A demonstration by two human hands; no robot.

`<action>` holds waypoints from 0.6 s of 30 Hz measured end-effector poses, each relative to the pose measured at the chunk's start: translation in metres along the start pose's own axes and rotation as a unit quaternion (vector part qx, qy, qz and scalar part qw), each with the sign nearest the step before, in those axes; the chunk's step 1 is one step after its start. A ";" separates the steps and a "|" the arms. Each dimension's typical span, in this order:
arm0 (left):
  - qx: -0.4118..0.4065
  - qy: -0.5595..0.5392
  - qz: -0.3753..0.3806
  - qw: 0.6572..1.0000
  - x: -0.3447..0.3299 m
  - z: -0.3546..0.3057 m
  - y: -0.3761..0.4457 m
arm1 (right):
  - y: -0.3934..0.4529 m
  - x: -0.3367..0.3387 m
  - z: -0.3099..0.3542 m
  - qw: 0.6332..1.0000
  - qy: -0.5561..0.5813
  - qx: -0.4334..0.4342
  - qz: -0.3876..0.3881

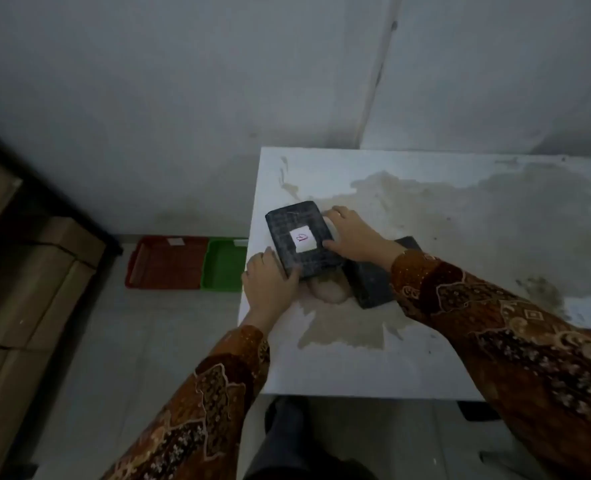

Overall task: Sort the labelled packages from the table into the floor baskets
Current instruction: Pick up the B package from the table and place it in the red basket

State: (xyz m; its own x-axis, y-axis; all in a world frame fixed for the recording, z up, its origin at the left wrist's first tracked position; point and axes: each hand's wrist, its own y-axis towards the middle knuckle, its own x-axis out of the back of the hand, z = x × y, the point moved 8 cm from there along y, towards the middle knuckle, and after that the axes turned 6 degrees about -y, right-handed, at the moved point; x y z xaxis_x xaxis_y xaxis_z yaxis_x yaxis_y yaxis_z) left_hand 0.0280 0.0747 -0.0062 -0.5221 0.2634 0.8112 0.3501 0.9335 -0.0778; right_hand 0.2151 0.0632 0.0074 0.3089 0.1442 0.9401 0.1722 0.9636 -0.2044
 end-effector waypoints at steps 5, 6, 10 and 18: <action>0.078 -0.046 0.054 0.994 -0.040 0.016 0.008 | 0.049 -0.012 0.003 0.995 0.074 -0.010 0.063; 0.078 -0.061 0.056 0.993 -0.045 0.018 0.010 | 0.057 -0.016 0.004 0.994 0.080 -0.009 0.077; 0.076 -0.128 0.027 0.988 -0.043 0.012 0.015 | 0.076 -0.024 0.005 0.988 0.107 -0.012 0.114; 0.087 -0.458 -0.090 0.880 0.017 0.004 0.050 | 0.078 0.016 -0.019 0.975 0.209 -0.072 0.024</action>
State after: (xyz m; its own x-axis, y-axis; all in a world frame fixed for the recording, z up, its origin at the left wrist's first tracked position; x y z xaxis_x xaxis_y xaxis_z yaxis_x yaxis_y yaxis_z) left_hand 0.0333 0.1273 0.0012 -0.9928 0.1182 0.0192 0.1141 0.9824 -0.1480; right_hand 0.2513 0.1366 0.0014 0.6682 0.0545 0.7420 0.2685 0.9124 -0.3089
